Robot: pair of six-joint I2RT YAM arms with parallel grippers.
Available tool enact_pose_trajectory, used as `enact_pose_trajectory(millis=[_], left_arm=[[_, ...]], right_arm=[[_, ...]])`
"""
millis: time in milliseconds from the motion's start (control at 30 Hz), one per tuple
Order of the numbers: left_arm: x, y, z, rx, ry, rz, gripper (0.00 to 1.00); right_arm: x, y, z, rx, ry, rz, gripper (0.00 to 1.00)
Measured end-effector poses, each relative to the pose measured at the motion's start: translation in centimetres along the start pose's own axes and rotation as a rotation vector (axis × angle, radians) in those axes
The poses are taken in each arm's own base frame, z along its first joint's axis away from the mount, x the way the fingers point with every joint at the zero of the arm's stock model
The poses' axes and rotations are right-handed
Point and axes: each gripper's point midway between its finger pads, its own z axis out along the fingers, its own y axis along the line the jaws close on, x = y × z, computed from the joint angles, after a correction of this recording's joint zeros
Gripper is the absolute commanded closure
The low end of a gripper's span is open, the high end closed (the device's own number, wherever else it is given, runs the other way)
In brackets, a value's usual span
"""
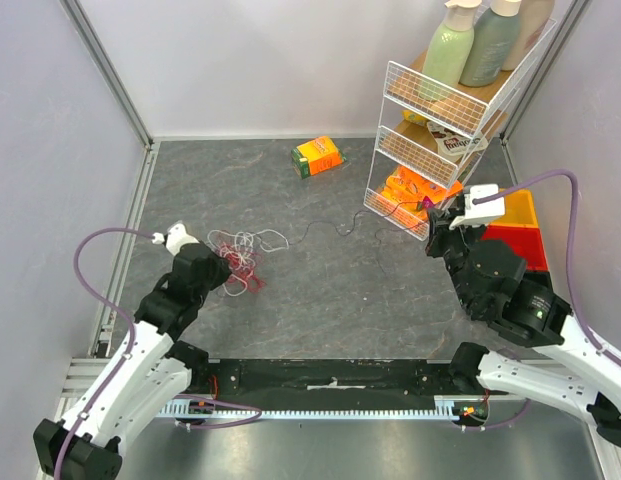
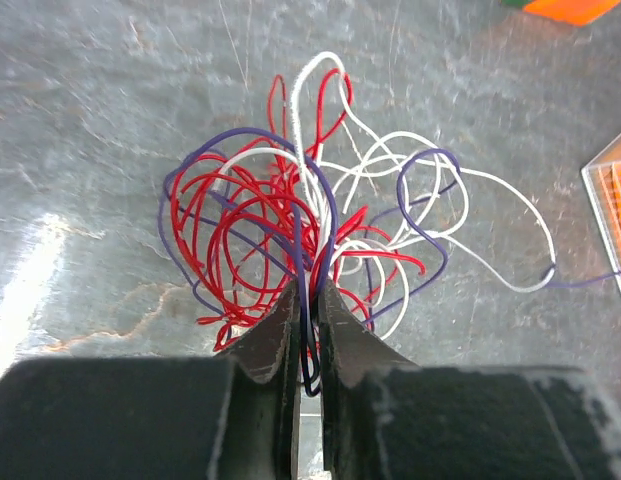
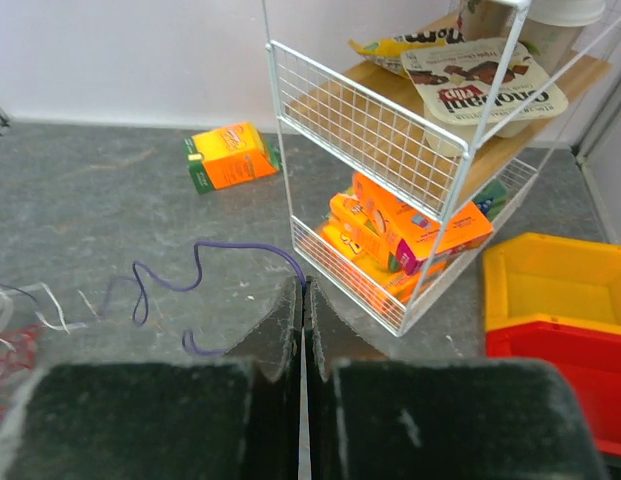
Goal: Untangle the cables
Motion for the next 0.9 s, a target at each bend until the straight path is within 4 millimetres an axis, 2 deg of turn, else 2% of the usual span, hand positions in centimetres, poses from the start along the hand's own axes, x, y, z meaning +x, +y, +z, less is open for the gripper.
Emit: enact_pose_trajectory(millis=[100, 200, 467, 533, 700, 800, 900], left_arm=[[-1.9, 0.2, -0.9, -0.031, -0.06, 0.0, 0.98], [-3.2, 0.8, -1.5, -0.077, -0.104, 0.0, 0.98], [-2.5, 3.3, -1.9, -0.169, -0.112, -0.019, 0.98], [-2.5, 3.5, -1.9, -0.178, -0.113, -0.023, 0.98], [-2.5, 4.0, -2.0, -0.204, -0.119, -0.025, 0.98], [-2.5, 5.0, -2.3, -0.247, -0.127, -0.029, 0.98], [-2.6, 6.0, -3.0, -0.282, -0.148, -0.055, 0.98]], right_arm=[[0.6, -1.1, -0.2, 0.051, 0.019, -0.036, 1.0], [0.5, -3.3, -0.9, 0.132, 0.015, -0.048, 1.0], [-4.6, -11.7, -6.9, 0.26, -0.178, 0.187, 1.0], [-5.1, -12.3, -7.4, 0.271, -0.196, 0.208, 1.0], [-4.6, -12.6, -7.2, 0.305, -0.175, 0.163, 1.0], [-4.3, -13.6, -7.6, 0.353, -0.168, 0.146, 1.0], [-4.7, -15.4, -8.9, 0.393, -0.186, 0.169, 1.0]])
